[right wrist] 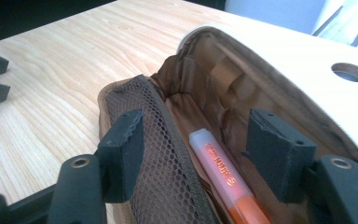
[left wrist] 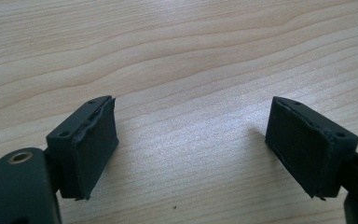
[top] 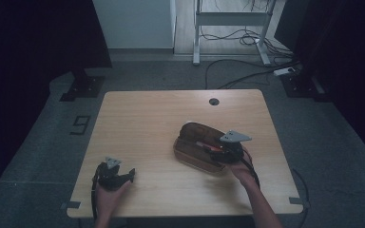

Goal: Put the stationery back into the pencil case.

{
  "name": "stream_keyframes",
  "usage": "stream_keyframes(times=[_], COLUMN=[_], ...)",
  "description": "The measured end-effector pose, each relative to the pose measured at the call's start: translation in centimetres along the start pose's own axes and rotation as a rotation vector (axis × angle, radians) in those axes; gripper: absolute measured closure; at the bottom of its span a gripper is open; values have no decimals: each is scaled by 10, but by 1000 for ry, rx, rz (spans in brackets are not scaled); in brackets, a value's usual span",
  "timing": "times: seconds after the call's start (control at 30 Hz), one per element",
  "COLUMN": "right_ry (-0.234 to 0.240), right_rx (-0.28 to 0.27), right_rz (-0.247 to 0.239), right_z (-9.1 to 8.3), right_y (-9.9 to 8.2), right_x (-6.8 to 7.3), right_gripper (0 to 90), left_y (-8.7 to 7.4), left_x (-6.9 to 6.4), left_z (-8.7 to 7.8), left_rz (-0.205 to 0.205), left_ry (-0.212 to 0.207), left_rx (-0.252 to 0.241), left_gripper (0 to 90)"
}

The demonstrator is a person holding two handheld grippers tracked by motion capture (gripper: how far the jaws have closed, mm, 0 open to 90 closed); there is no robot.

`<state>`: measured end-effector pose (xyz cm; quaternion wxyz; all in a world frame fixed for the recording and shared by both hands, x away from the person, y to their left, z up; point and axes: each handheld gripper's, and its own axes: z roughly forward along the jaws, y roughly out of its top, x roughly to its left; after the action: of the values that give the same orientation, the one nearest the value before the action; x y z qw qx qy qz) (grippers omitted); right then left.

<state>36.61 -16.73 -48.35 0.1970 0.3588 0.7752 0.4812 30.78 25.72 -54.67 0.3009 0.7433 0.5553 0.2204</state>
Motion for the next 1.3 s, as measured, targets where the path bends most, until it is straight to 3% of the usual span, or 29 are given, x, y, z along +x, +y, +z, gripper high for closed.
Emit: stream_keyframes(times=[0.73, 0.87, 1.0, 1.3], right_ry=[-55, -79, -104, -166], right_rx=[-26, -40, -61, -19], right_rz=[44, 48, 84, 160], right_z=[-28, -43, -60, -83], right_y=[-16, -29, -43, -82], right_x=[-9, -10, -18, -46], right_gripper=[323, 319, 320, 315], left_y=[0, 0, 0, 0], left_x=[0, 0, 0, 0], left_z=[0, 0, 0, 0], left_rz=[0, -1, 0, 0], left_ry=[0, 0, 0, 0], left_rx=[0, 0, 0, 0], left_gripper=[164, 164, 164, 164])
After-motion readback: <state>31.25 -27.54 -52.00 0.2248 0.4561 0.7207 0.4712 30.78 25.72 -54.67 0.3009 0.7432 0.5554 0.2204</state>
